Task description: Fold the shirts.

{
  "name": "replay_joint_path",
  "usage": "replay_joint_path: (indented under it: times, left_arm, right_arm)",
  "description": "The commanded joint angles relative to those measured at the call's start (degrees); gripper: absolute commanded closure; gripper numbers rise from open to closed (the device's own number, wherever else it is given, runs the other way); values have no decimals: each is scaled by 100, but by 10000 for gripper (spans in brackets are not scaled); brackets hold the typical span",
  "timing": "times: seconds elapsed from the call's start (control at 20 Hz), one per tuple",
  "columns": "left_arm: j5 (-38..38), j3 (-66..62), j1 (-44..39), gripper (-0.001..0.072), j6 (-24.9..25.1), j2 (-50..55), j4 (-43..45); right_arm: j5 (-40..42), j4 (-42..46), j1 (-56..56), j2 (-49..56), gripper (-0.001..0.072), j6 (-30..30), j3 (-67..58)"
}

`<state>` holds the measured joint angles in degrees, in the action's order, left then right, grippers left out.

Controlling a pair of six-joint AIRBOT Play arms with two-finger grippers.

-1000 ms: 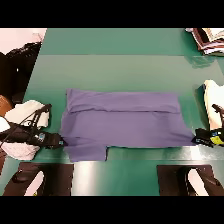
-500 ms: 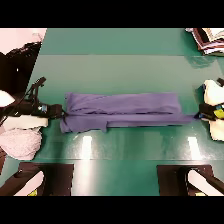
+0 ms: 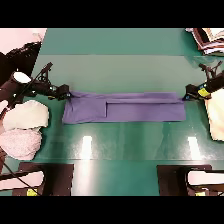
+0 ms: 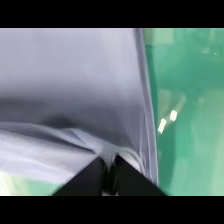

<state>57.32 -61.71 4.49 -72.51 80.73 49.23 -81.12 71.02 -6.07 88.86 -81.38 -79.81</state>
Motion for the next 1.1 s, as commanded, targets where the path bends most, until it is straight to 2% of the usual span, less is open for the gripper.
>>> replay_joint_path:
  times: [0.0, 0.05, 0.2, 0.25, 0.3, 0.35, 0.5, 0.6, 0.75, 0.95, 1.05]
  left_arm:
    - [-94, -302, 7, 265, 35, 254, -190]
    - [17, -358, 9, 117, 33, 254, -186]
    - [695, -695, 7, 119, 52, 254, -59]
    - [942, -831, 9, 290, 52, 254, -55]
    - [1102, -925, 7, 503, 52, 254, -59]
    - [1220, -977, 7, 666, 55, 251, -129]
    - [1215, -984, -59, 684, 55, 254, -341]
    - [1156, -984, -282, 684, 52, 254, -332]
    - [734, -984, -841, 684, 48, 256, -323]
    - [142, -1014, -1569, 684, -140, 332, -323]
    - [-247, -1054, -1906, 685, -256, 457, -328]
  right_arm:
    - [24, -503, -20, 577, 278, 46, -651]
    - [-9, -562, -87, 638, 247, 46, -774]
    - [-400, -549, -389, 599, 249, 232, -831]
    - [-599, -549, -525, 599, 253, 352, -828]
    - [-789, -557, -686, 599, 259, 507, -802]
    - [-868, -570, -833, 592, 262, 671, -721]
    - [-723, -903, -1255, 595, 257, 909, -125]
    - [-330, -1414, -1475, 603, 185, 1091, 398]
    - [-127, -1969, -1526, 789, 186, 1259, 881]
    - [-201, -2459, -1147, 1123, 187, 1447, 931]
    - [-203, -2474, -903, 1147, 218, 1464, 931]
